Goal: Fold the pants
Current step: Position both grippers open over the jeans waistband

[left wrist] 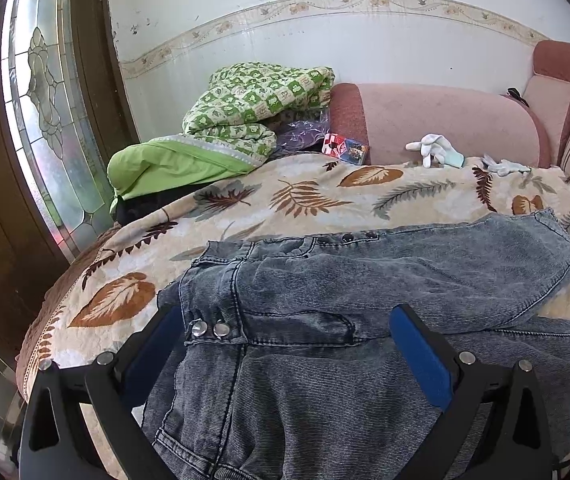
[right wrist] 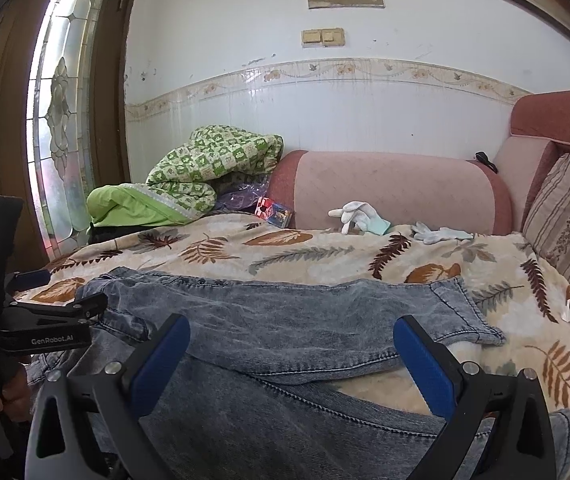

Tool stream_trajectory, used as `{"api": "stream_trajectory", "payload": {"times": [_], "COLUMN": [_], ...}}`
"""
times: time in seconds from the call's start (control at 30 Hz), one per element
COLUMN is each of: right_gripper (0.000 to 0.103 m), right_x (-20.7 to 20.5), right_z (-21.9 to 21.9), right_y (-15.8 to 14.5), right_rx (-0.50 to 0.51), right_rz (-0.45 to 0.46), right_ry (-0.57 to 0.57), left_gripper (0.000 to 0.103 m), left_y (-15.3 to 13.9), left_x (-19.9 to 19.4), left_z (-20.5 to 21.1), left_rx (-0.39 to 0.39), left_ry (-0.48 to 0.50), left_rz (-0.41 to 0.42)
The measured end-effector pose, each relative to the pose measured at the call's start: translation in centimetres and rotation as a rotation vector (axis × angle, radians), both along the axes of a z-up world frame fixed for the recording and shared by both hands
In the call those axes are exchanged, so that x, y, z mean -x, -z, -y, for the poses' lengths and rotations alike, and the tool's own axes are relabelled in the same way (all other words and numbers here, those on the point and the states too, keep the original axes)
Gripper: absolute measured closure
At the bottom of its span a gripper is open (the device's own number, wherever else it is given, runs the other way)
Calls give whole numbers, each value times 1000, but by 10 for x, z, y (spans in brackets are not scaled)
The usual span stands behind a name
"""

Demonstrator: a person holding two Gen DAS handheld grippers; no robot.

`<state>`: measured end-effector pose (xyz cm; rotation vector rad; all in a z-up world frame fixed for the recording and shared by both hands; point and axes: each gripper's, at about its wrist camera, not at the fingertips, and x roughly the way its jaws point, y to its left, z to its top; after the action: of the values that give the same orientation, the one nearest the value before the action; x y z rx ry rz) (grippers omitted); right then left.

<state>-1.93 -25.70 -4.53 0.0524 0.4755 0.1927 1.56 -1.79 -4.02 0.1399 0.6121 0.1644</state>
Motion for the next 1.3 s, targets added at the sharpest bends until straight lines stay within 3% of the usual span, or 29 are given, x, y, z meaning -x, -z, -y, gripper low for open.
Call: {"api": "stream_trajectory", "payload": {"times": [1.3], "right_gripper": [0], "right_x": [-4], "right_z": [2], "right_y": [5], "right_rx": [1], "right_rz": [-16], "right_ry": [4], "left_gripper": [0], "left_y": [-6], "left_x": [1], "left_z": [2], "left_rx": [0], "left_ry": [0], "left_rz": [11]}}
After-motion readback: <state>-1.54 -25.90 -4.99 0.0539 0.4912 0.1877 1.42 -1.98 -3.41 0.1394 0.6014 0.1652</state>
